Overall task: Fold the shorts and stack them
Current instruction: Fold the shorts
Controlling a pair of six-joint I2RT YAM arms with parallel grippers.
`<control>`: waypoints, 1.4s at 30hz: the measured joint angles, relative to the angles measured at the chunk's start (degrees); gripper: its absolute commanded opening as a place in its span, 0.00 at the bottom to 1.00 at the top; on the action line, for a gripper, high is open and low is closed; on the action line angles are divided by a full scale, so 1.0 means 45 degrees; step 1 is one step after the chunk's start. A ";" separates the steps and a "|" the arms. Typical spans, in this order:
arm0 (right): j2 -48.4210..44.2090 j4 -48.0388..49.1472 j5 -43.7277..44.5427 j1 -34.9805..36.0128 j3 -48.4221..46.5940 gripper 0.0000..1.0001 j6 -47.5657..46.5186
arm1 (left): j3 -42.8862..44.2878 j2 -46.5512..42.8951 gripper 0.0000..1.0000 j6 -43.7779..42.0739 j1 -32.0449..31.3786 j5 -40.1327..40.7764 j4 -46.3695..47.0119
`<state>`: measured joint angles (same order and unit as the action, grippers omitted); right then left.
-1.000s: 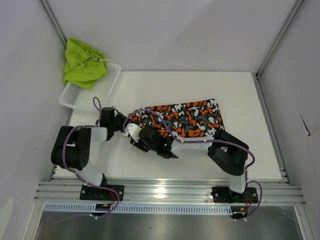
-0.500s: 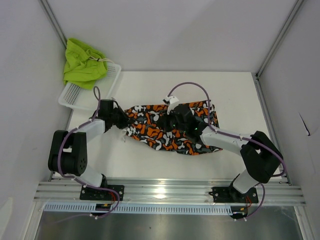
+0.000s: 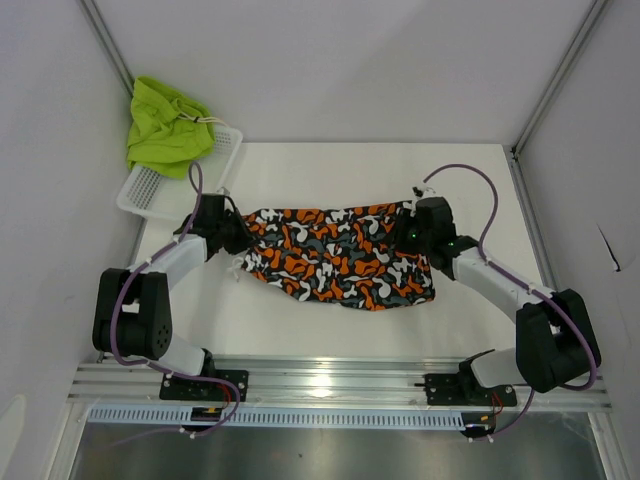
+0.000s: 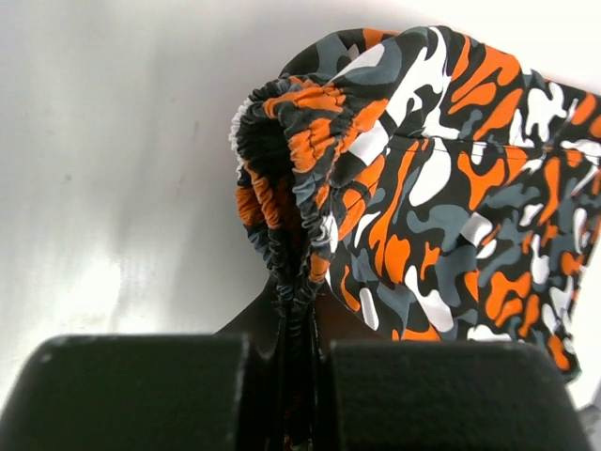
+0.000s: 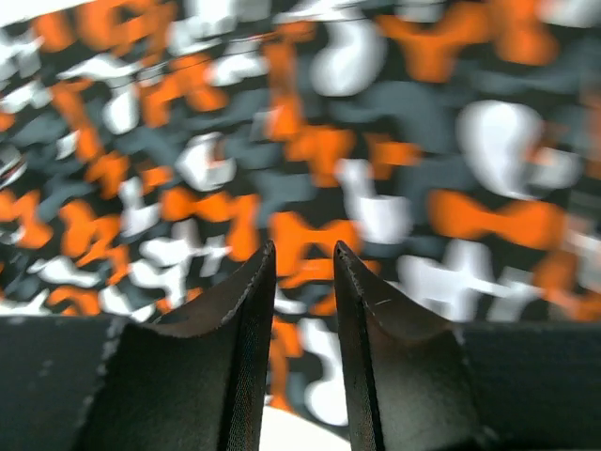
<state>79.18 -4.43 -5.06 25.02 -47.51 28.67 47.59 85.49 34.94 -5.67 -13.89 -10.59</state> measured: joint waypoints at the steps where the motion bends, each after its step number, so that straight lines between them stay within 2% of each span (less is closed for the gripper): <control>1: -0.0029 -0.0321 0.0000 -0.0457 -0.0005 0.35 -0.0010 | 0.0044 0.0000 0.00 -0.0141 0.0000 0.0107 -0.0092; 8: 0.0107 -0.1719 -0.0209 -0.2186 0.0117 0.38 -0.0058 | 0.0199 0.0000 0.00 -0.0850 0.0000 0.0976 -0.0248; 20: 0.1875 -0.1574 -0.1433 -0.3283 0.0670 0.44 -0.0311 | 0.0010 -0.0005 0.00 -0.1229 0.0000 0.1258 -0.0160; 24: 0.2370 -0.1384 -0.1671 -0.3483 0.0675 0.45 -0.0389 | 0.0010 -0.0024 0.00 -0.1234 0.0000 0.1350 -0.0160; 29: 0.2419 -0.1059 -0.1889 -0.3604 0.0704 0.51 -0.0398 | 0.0010 -0.0039 0.00 -0.1239 -0.0005 0.1389 -0.0160; 42: 0.2443 -0.0996 -0.2103 -0.3653 0.0733 0.49 -0.0811 | 0.0010 -0.0044 0.00 -0.1253 -0.0005 0.1389 -0.0160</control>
<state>90.17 -8.91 -14.52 8.58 -44.21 25.02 47.64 85.30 29.30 -5.69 -7.64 -11.31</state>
